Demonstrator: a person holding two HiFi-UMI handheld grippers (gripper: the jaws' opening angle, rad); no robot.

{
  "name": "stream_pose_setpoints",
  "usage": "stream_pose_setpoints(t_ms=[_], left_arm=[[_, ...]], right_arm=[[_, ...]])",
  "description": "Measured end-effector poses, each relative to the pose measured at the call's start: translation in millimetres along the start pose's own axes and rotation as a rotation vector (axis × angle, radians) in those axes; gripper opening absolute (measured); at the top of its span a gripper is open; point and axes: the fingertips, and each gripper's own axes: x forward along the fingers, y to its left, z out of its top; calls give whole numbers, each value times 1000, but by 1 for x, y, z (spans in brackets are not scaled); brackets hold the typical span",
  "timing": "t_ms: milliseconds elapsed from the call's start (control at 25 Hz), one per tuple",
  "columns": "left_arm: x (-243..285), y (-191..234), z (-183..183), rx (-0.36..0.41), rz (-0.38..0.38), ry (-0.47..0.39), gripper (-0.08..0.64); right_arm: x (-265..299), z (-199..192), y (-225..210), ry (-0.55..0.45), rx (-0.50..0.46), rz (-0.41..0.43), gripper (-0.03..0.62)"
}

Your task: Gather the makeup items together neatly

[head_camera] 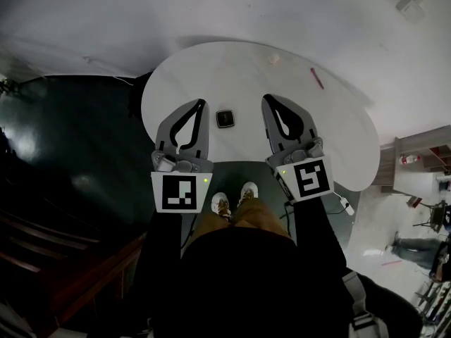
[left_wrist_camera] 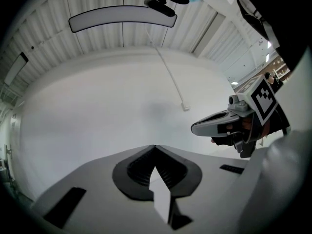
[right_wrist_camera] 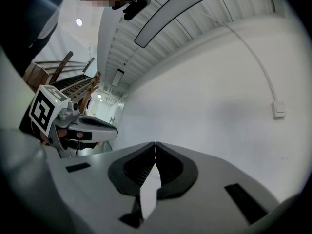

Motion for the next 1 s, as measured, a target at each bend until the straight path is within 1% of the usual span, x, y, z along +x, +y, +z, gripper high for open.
stream_pose_setpoints(t_ms=[80,240,360,480,600,640,720,840,960,1000], left_arm=[[2,2,-3,-8,13,2,14],[12,6,-8,3,33,13,14],[16,9,-16,-1,54,35,14],[19,10,-22,19,66,56,14],[20,14,-25,22,88,65,14],[19,16,-26,22,96,70,14],[19,19,-29,23,106,84,14],[15,24,-33,24,127,98,14],[11,28,-40,16,145,116,14],[9,30,-42,14,151,122,14]], right_arm=[[4,-5,1,6,0,19,26],[17,-14,-1,10,5,67,26],[33,-23,5,30,-6,141,26],[47,-49,18,101,-54,236,28],[58,-80,32,190,-69,333,33],[63,-91,36,217,-65,367,48],[72,-113,44,270,-77,437,146],[81,-147,57,345,-135,543,164],[85,-186,74,428,-186,661,208],[85,-201,78,458,-212,695,212]])
